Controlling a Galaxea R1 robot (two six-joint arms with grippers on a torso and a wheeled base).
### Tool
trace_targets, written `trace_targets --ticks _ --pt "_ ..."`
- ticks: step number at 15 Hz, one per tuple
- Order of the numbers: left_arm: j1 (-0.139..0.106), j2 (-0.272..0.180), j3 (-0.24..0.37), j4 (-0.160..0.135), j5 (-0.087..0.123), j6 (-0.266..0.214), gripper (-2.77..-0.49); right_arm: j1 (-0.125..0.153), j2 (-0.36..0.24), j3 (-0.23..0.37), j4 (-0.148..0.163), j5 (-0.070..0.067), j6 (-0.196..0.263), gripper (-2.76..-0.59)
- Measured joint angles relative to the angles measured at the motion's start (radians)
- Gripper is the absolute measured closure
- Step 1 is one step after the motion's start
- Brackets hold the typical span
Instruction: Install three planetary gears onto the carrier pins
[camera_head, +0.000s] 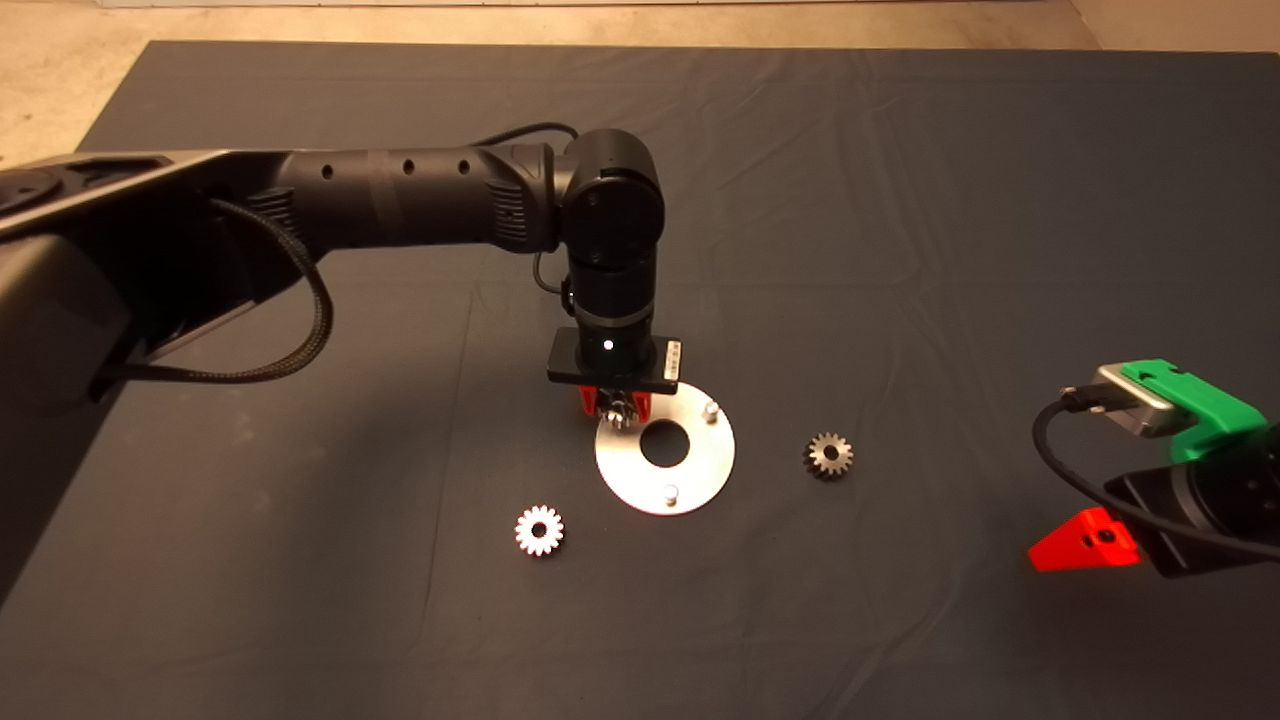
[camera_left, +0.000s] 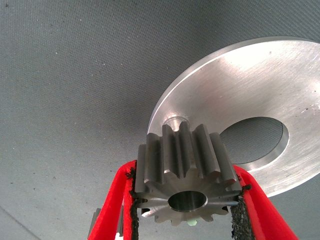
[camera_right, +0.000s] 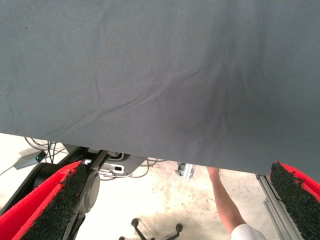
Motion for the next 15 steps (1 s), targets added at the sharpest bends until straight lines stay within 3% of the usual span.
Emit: trace_targets --ticks 8,15 --pt "0.0 0.0 0.0 0.0 0.0 0.0 -0.88 0.0 0.0 0.0 0.0 0.0 0.0 -2.75" --pt "-0.001 -0.004 0.0 0.001 -0.001 0.0 -1.05 0.0 0.0 0.0 0.0 0.0 -0.004 -2.75"
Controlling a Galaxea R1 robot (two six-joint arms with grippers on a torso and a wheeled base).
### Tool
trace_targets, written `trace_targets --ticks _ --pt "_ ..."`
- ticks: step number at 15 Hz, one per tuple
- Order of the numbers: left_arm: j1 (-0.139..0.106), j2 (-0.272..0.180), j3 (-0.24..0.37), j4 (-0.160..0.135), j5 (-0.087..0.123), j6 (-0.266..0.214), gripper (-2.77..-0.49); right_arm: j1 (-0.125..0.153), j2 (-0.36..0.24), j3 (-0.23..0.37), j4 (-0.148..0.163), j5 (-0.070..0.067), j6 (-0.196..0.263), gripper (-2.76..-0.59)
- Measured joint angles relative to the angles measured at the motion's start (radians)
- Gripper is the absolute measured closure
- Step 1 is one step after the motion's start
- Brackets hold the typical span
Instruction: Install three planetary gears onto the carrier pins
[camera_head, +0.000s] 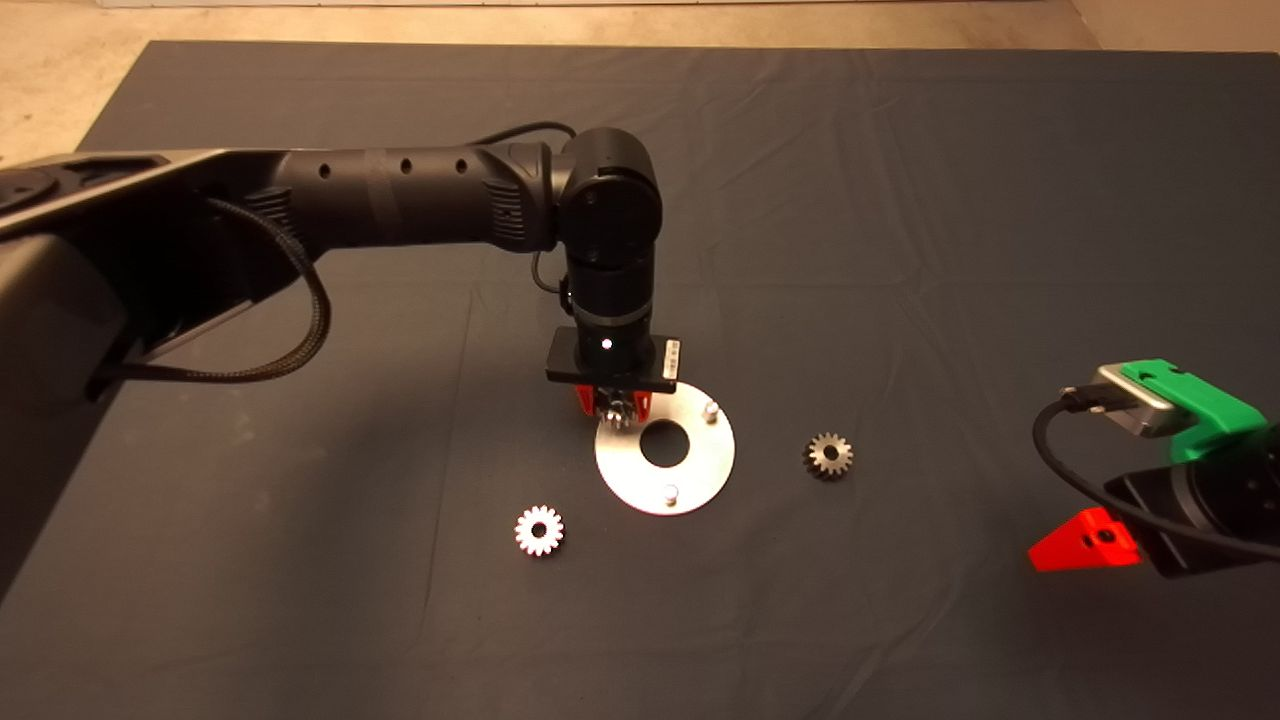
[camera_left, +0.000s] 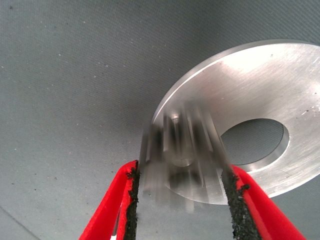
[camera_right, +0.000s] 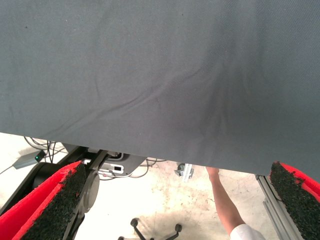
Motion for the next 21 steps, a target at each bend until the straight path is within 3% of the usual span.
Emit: trace_targets --ticks 4,6,9,11,14,17,21 --pt "-0.006 -0.001 0.0 0.0 0.0 0.0 -1.3 0.0 0.0 0.0 0.0 0.0 -0.003 -2.75" --pt "-0.01 -0.01 0.015 0.0 0.0 0.0 -1.32 0.0 0.0 0.0 0.0 0.0 -0.003 -2.75" --pt "-0.043 -0.074 0.096 0.0 -0.007 -0.007 -1.45 0.0 0.0 0.0 0.0 0.0 -0.003 -2.75" --pt "-0.065 -0.159 0.185 0.0 -0.006 -0.052 -1.61 0.0 0.0 0.0 0.0 0.0 -0.003 -2.75" --pt "-0.069 -0.272 0.351 0.0 0.001 -0.156 -1.73 0.0 0.001 0.0 0.0 0.0 -0.003 -2.75" --pt "-0.072 -0.317 0.455 0.0 0.0 -0.242 -1.89 0.0 0.002 0.0 0.0 0.0 -0.004 -2.75" --pt "-0.062 -0.343 0.52 0.001 0.0 -0.309 -2.03 0.0 0.005 0.0 0.0 0.0 -0.004 -2.75"
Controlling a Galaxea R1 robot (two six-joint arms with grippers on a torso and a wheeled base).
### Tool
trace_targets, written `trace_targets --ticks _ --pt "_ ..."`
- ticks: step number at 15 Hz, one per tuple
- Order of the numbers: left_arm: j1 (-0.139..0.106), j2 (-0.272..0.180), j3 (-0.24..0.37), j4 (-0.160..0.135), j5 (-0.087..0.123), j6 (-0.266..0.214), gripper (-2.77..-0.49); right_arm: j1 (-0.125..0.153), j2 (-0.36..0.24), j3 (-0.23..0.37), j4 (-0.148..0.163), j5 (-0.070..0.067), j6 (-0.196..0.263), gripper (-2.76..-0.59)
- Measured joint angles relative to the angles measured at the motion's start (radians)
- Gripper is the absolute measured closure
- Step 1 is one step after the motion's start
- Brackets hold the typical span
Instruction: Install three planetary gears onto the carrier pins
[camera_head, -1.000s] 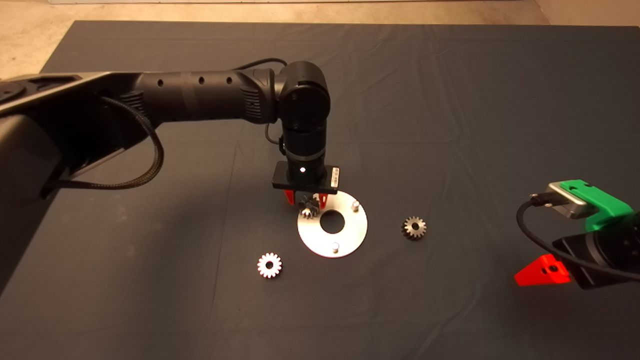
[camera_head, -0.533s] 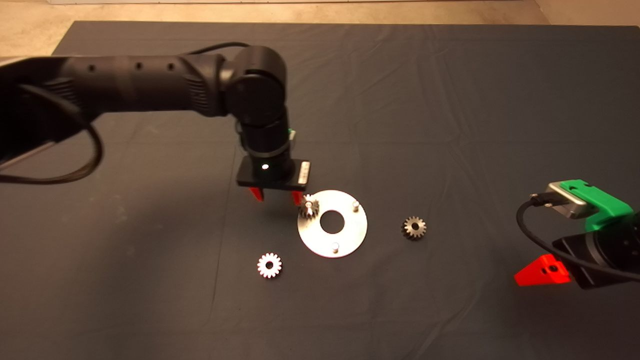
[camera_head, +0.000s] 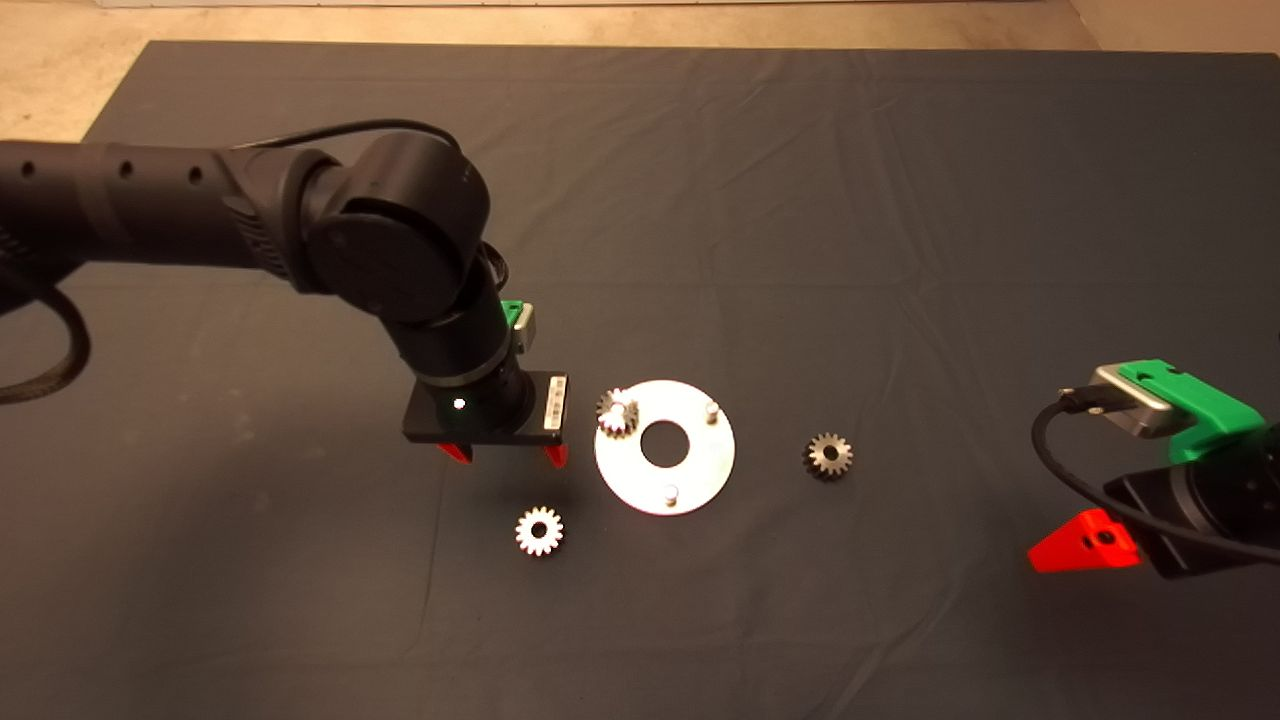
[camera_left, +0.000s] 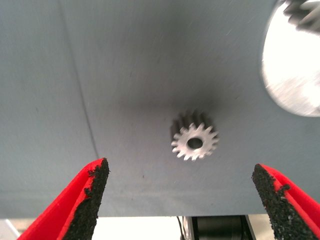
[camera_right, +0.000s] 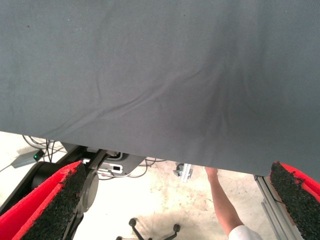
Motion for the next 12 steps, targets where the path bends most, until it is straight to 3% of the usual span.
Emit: trace_targets --ticks 3,4,9,12 --pt "0.076 -0.004 0.019 0.007 0.0 -0.021 -2.04 0.0 0.0 0.0 0.0 0.001 0.0 -2.75" --pt "0.09 -0.005 0.024 0.011 0.0 -0.025 -2.04 0.0 0.0 0.0 0.0 0.0 0.0 -2.75" --pt "0.112 -0.004 0.04 0.037 0.0 -0.037 -2.04 0.0 0.0 0.0 0.0 0.001 0.0 -2.75" --pt "0.114 0.009 0.056 0.057 0.001 -0.054 -2.18 0.0 0.0 0.0 0.0 0.001 0.0 -2.75"
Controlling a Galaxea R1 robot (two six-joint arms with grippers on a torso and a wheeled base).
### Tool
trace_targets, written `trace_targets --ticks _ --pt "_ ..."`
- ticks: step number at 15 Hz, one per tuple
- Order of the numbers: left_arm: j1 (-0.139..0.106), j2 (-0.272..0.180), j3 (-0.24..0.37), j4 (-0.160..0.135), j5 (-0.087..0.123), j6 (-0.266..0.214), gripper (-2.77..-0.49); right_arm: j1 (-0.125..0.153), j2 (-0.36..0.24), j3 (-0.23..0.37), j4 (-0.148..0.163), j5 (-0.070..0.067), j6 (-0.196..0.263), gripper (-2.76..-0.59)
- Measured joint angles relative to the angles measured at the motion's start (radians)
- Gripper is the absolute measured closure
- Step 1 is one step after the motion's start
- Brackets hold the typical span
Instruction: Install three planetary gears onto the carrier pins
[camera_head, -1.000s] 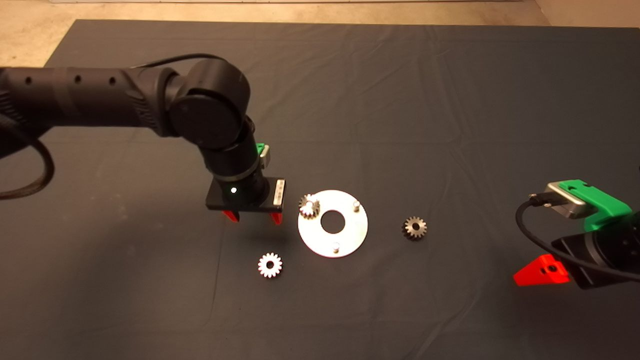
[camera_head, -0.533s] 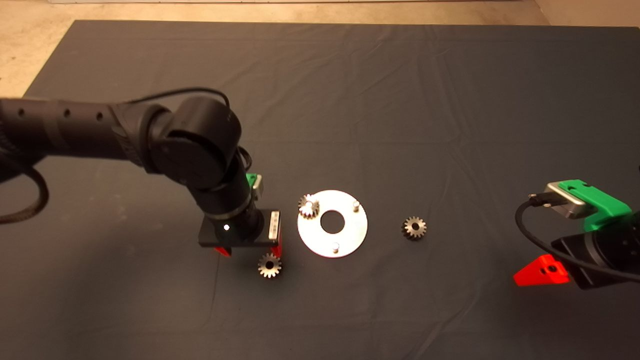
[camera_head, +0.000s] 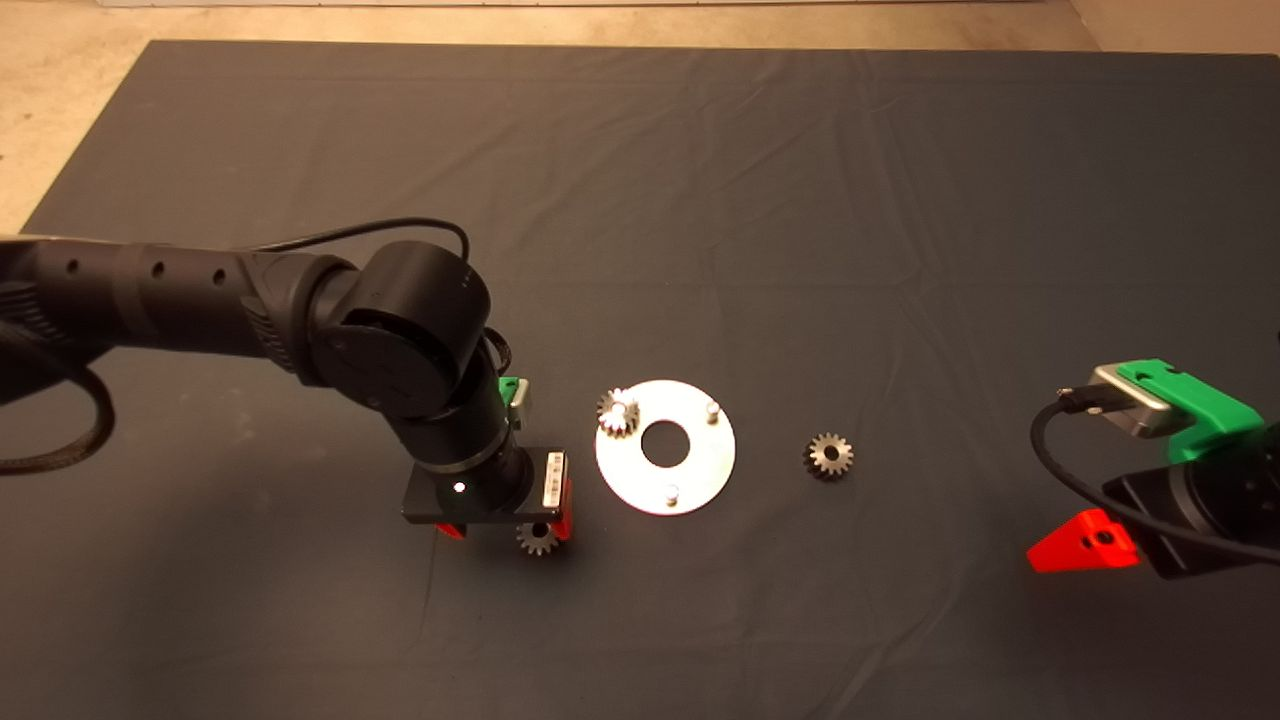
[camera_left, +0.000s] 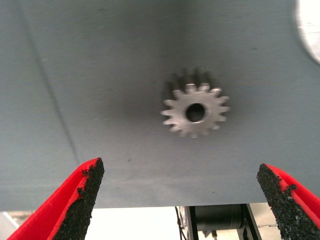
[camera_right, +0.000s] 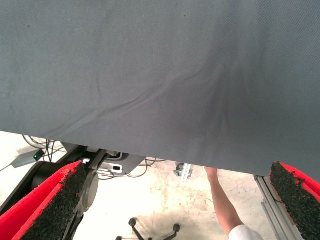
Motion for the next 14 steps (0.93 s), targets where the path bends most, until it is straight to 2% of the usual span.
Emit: trace_targets --ticks 2,5,9,14 --pt "0.008 0.02 0.006 0.024 -0.001 -0.002 -2.26 0.0 0.0 0.0 0.0 0.0 0.0 -2.75" --pt "0.047 0.026 0.008 0.064 -0.001 -0.005 -2.33 0.0 -0.001 0.0 0.0 0.0 0.0 -2.75" --pt "0.082 0.029 0.008 0.116 0.0 -0.005 -2.33 0.0 -0.001 0.0 0.0 0.0 0.0 -2.75" --pt "0.096 0.031 -0.003 0.151 -0.001 0.02 -2.33 0.0 -0.003 0.0 0.0 0.0 0.0 -2.75"
